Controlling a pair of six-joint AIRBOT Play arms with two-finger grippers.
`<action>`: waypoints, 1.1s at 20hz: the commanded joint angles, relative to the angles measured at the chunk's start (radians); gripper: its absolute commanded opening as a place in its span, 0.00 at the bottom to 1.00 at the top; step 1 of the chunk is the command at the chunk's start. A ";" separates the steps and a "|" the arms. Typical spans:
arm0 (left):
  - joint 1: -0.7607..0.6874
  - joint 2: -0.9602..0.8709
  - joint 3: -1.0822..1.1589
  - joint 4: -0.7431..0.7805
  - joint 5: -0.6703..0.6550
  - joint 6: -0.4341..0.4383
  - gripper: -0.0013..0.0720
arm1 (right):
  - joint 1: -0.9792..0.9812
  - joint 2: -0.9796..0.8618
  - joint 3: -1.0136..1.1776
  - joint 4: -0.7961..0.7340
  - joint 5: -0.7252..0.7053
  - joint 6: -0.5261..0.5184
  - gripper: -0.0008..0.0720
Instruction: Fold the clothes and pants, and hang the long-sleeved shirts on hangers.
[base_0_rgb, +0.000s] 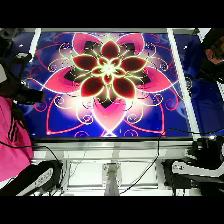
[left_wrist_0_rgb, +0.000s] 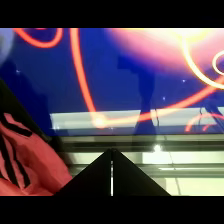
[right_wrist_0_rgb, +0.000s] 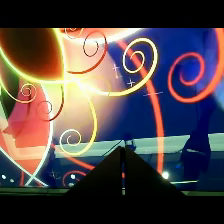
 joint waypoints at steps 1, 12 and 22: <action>0.001 0.001 0.000 0.035 0.003 0.001 0.03 | 0.000 0.001 0.000 0.000 0.000 0.000 0.04; 0.125 0.000 -0.112 0.233 0.042 -0.094 0.03 | 0.000 0.000 0.000 0.000 0.000 0.000 0.04; 0.215 -0.053 -0.257 0.280 0.316 -0.133 0.63 | 0.000 0.000 0.000 0.001 -0.031 0.000 0.04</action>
